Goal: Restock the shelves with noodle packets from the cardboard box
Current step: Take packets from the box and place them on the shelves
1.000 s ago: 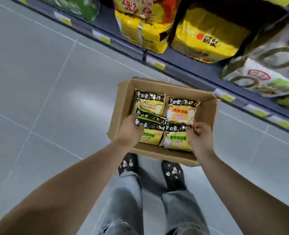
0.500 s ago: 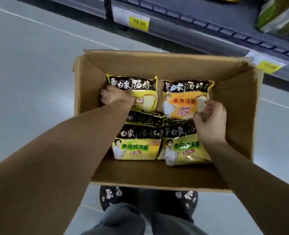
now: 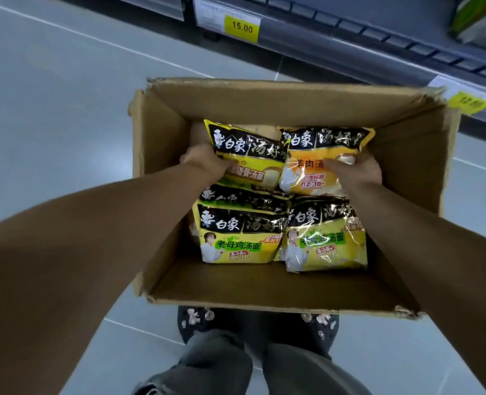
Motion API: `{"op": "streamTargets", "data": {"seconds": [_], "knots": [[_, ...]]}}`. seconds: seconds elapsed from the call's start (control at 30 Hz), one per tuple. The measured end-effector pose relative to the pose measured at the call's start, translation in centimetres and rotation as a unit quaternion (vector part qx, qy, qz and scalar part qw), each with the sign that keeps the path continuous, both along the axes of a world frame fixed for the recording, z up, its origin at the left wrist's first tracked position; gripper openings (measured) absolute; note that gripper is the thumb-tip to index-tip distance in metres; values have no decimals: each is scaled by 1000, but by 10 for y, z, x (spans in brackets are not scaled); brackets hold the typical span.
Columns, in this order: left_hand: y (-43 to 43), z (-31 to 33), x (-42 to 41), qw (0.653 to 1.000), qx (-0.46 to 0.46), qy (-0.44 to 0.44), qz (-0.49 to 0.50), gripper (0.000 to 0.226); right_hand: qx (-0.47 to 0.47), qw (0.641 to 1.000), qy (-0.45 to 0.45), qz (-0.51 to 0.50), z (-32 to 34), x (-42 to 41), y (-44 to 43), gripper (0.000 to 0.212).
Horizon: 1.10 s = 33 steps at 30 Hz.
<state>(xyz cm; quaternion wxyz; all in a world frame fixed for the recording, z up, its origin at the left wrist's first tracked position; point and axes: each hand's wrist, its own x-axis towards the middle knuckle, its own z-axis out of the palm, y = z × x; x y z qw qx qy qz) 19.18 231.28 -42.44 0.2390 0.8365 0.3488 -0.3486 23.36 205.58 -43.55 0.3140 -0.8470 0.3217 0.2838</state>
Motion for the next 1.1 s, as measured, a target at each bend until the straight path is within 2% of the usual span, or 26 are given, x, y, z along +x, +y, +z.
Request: {"op": "streamTargets", "data": {"seconds": [0.1,0.2,0.3,0.47,0.6,0.73,0.93,1.0,1.1], "knots": [[-1,32,-12,1000,-8,5,-28,64,1,998,-27,56,31,-6,-2,61],[-12,88,-27,997,-22,-59,-47,53,6,996,-63,69,90,-20,3,46],[-21,165,-30,993,-7,-110,-30,53,20,995,-93,-15,163,-41,3,38],[-26,308,-29,984,-73,-156,36,53,16,984,-119,-129,302,-74,0,38],[-31,417,-36,971,-114,-199,70,46,49,965,-156,-204,404,-101,-7,36],[-45,526,-45,954,-136,-262,56,48,99,930,-206,-287,495,-120,-7,27],[-73,667,-51,913,-216,-345,26,54,172,847,-347,-364,627,-138,-18,27],[-84,705,-49,899,-236,-369,-5,62,175,826,-386,-373,662,-143,-31,28],[-105,756,-44,874,-271,-401,-35,55,148,805,-425,-387,709,-153,-55,32]]}}
